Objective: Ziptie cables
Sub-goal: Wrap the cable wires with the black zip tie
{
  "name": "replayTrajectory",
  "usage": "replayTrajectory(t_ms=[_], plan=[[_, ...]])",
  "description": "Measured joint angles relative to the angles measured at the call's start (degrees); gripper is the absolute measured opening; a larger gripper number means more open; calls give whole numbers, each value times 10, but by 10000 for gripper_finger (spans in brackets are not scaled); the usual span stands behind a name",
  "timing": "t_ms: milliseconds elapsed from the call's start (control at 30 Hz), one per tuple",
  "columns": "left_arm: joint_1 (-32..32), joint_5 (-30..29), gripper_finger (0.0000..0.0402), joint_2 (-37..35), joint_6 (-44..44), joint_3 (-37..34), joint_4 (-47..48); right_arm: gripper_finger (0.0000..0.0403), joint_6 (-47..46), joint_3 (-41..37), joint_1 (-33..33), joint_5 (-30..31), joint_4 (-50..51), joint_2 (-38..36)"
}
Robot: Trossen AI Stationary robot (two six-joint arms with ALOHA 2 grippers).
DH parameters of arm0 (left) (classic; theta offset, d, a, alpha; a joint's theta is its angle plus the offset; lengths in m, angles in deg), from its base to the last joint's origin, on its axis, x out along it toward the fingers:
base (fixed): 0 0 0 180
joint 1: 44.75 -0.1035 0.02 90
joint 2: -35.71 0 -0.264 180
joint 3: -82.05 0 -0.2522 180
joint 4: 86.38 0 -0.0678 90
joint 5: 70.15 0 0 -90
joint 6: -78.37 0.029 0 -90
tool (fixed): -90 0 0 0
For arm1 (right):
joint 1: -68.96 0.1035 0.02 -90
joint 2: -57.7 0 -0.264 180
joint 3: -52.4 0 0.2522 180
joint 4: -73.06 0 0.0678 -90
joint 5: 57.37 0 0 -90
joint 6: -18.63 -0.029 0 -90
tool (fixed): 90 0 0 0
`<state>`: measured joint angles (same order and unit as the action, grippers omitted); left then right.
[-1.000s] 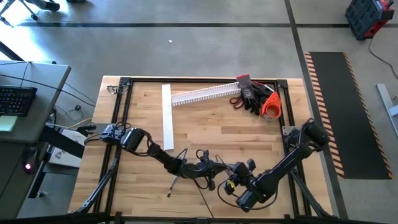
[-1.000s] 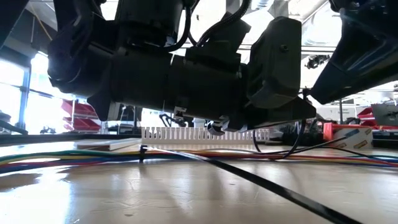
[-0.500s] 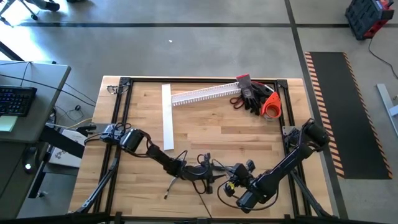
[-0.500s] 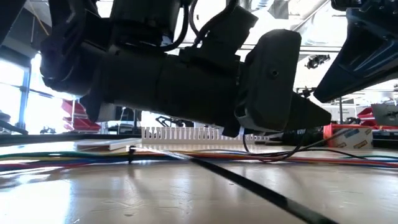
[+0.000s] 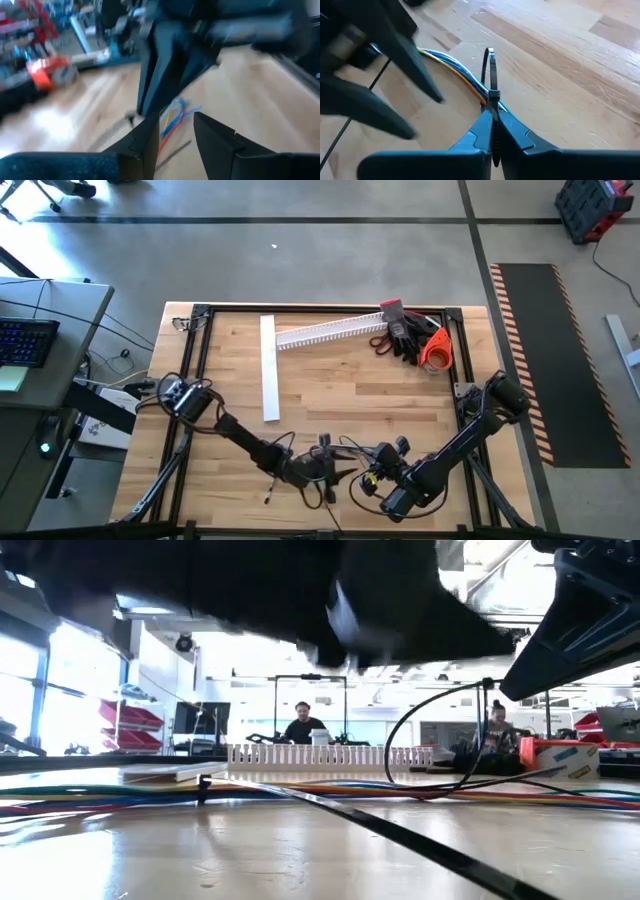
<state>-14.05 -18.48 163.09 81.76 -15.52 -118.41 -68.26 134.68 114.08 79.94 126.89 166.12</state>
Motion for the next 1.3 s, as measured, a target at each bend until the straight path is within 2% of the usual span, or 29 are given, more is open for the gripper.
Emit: replayTrajectory(t_ms=[167,300,400,633,767,1033,1300], plan=[[10,-6,104,-25,90,0,-3,0,79,0,5,2,-42,0],[-15,67,114,-28,152,1,1,0,156,0,11,0,-62,0],[-38,119,132,-28,158,1,37,0,180,0,16,-3,-66,0],[-66,172,159,-27,161,0,86,0,184,0,21,-4,-68,0],[-71,206,138,-27,162,0,86,0,184,0,23,-3,-70,0],[-68,208,66,-27,157,0,86,0,179,0,26,-3,-70,0],[-67,212,51,-27,147,0,83,0,179,0,26,-4,-71,0]])
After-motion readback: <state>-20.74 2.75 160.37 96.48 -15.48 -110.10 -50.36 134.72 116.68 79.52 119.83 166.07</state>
